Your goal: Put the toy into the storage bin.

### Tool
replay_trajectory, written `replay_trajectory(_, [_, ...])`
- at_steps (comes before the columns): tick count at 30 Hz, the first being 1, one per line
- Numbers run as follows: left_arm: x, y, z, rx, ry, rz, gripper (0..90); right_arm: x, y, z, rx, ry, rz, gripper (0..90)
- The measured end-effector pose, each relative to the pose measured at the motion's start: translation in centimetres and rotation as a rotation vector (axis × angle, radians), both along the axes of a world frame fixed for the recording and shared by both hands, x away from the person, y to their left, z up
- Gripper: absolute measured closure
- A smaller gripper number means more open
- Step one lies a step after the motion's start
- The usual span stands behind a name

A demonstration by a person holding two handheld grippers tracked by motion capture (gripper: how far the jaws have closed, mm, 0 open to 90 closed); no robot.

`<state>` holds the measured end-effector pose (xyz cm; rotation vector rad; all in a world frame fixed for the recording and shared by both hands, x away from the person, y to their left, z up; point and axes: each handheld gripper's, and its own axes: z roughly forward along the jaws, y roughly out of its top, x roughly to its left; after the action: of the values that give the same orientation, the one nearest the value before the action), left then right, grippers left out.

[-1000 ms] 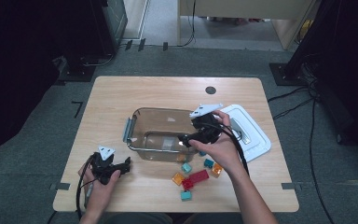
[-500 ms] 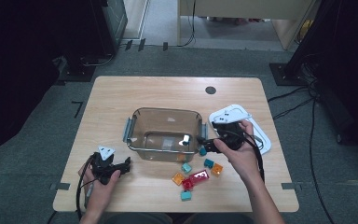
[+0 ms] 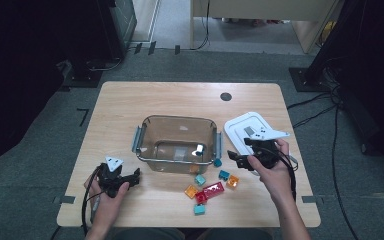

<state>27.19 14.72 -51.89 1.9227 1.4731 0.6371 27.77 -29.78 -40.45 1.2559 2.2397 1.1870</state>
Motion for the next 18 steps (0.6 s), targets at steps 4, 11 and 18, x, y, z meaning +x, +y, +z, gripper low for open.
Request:
replay_trajectory(4, [0.0,0.0,0.0,-0.001,0.000,0.000,10.6,-0.3,-1.0,-0.8,0.010,0.009,-0.024,23.9])
replay_trajectory(11, [0.0,0.0,0.0,-0.001,0.000,0.000,10.6,-0.2,-1.2,-3.0,0.024,0.024,-0.040,35.5])
replay_trajectory(18, [0.0,0.0,0.0,-0.001,0.000,0.000,10.6,0.6,0.3,-6.6,0.039,0.049,-0.020,50.9])
